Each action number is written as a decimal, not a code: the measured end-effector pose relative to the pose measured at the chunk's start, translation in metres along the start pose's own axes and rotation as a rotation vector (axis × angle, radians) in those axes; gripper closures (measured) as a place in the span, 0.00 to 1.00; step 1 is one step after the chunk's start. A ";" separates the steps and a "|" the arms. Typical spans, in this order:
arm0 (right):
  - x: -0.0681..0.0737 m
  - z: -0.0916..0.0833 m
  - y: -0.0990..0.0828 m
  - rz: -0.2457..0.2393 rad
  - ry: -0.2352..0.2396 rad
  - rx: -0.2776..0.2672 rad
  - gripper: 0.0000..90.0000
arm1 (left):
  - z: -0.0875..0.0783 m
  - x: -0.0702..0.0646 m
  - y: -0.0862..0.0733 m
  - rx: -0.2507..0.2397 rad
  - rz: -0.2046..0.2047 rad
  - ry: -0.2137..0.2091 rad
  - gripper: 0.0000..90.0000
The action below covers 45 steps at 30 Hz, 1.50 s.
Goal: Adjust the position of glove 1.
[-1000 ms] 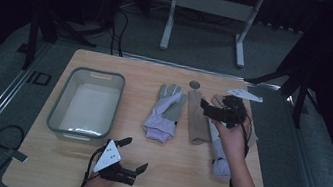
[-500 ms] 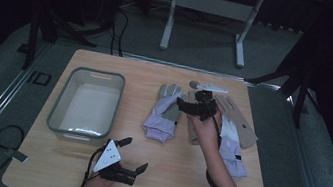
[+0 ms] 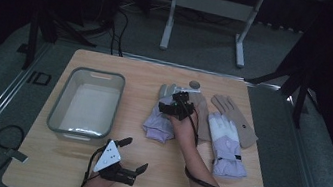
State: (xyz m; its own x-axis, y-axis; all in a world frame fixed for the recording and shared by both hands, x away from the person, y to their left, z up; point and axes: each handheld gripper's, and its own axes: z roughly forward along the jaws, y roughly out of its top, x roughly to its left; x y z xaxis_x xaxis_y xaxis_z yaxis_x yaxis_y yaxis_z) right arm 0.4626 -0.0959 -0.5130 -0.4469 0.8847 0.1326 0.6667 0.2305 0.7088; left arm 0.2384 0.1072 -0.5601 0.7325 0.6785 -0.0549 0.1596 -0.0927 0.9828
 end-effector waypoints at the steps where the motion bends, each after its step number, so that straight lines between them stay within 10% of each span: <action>1: 0.001 0.003 -0.001 -0.003 -0.007 0.006 0.21 | 0.000 0.000 0.000 0.001 -0.001 0.000 0.00; 7: 0.004 0.022 -0.010 -0.025 -0.045 0.043 0.26 | 0.000 0.000 0.000 0.001 -0.002 -0.003 0.00; 19: 0.007 0.022 -0.019 -0.103 -0.006 0.048 0.73 | 0.000 0.000 0.000 0.002 -0.006 -0.005 0.00; 25: 0.000 0.020 -0.016 -0.056 0.040 0.055 0.91 | 0.000 0.000 0.000 0.000 -0.009 -0.005 0.00; 45: 0.003 -0.073 0.009 -0.257 0.088 -0.003 0.93 | 0.000 0.001 0.000 0.003 -0.009 -0.003 0.00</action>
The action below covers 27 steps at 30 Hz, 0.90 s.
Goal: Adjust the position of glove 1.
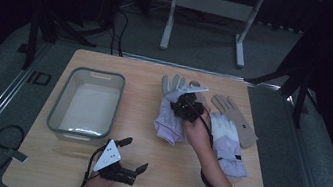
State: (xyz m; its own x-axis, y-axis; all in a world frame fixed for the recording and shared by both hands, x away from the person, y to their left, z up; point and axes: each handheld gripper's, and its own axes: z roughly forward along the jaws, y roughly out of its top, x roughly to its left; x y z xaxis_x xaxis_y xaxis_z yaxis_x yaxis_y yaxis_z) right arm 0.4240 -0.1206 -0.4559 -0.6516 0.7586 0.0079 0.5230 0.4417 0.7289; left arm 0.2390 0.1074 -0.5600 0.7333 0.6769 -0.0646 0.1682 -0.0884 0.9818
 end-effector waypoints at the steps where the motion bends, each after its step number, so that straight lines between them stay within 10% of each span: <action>1: 0.001 -0.005 -0.001 -0.009 0.004 0.001 0.93 | 0.000 0.000 0.000 -0.001 0.001 0.000 0.00; 16: 0.019 -0.049 -0.046 -0.115 -0.080 0.000 0.93 | 0.000 0.000 0.000 0.000 0.002 0.002 0.00; 27: 0.007 0.002 -0.079 -0.071 -0.050 0.075 0.91 | 0.000 0.000 0.000 0.000 -0.001 0.001 0.00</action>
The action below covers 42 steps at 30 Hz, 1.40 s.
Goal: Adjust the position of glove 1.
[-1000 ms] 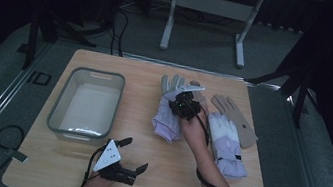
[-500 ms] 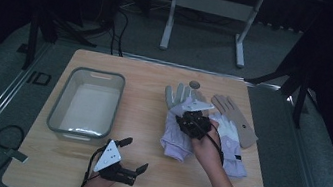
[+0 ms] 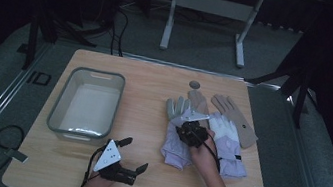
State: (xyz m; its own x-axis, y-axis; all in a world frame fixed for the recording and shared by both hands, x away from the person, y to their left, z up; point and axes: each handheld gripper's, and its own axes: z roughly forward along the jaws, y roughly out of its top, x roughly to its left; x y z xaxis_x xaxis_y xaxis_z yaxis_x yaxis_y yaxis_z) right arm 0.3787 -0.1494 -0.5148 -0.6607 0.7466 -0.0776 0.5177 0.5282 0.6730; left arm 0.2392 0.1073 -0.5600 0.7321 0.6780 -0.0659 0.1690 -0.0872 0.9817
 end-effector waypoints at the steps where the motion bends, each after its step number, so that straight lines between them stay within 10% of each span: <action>1: 0.000 0.005 -0.002 0.015 0.005 0.000 0.91 | 0.000 0.000 0.000 0.000 -0.001 0.000 0.00; 16: -0.004 0.018 -0.013 0.122 0.058 -0.059 0.55 | 0.000 0.000 0.000 -0.002 -0.002 0.000 0.00; 42: -0.064 -0.072 0.002 0.115 -0.004 -0.174 0.49 | 0.000 0.000 0.000 -0.001 0.000 0.000 0.00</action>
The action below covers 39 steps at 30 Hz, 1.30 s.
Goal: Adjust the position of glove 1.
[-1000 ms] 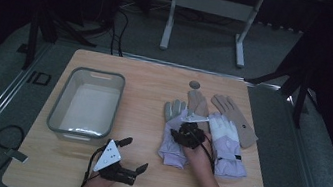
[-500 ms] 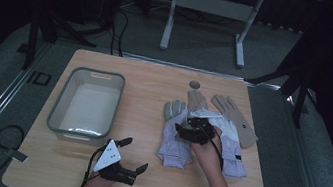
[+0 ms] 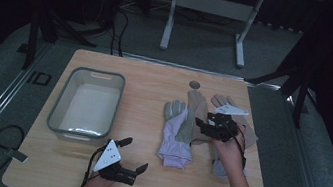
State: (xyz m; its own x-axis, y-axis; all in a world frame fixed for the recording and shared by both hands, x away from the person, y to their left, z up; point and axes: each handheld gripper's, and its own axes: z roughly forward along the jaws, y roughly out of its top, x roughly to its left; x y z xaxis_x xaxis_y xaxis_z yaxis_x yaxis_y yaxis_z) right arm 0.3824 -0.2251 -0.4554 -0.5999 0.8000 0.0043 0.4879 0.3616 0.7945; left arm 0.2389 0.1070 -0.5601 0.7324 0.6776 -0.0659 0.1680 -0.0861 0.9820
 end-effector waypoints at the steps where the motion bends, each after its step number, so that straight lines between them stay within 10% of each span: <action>1: -0.002 -0.003 -0.001 0.004 -0.009 -0.002 0.49 | 0.000 0.000 0.000 0.000 -0.001 0.000 0.00; 22: -0.058 -0.047 -0.056 0.145 -0.100 -0.026 0.37 | 0.000 0.000 0.000 0.001 -0.001 -0.001 0.00; 39: -0.084 -0.023 -0.111 0.213 -0.054 0.018 0.46 | 0.000 0.000 0.000 0.002 -0.005 -0.005 0.00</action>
State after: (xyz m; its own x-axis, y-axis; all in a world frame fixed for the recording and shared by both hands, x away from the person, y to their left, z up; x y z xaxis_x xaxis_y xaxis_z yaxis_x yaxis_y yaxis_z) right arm 0.3643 -0.3435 -0.5299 -0.4475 0.8835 0.1386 0.6118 0.1894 0.7680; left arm 0.2392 0.1072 -0.5600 0.7348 0.6745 -0.0720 0.1731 -0.0838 0.9813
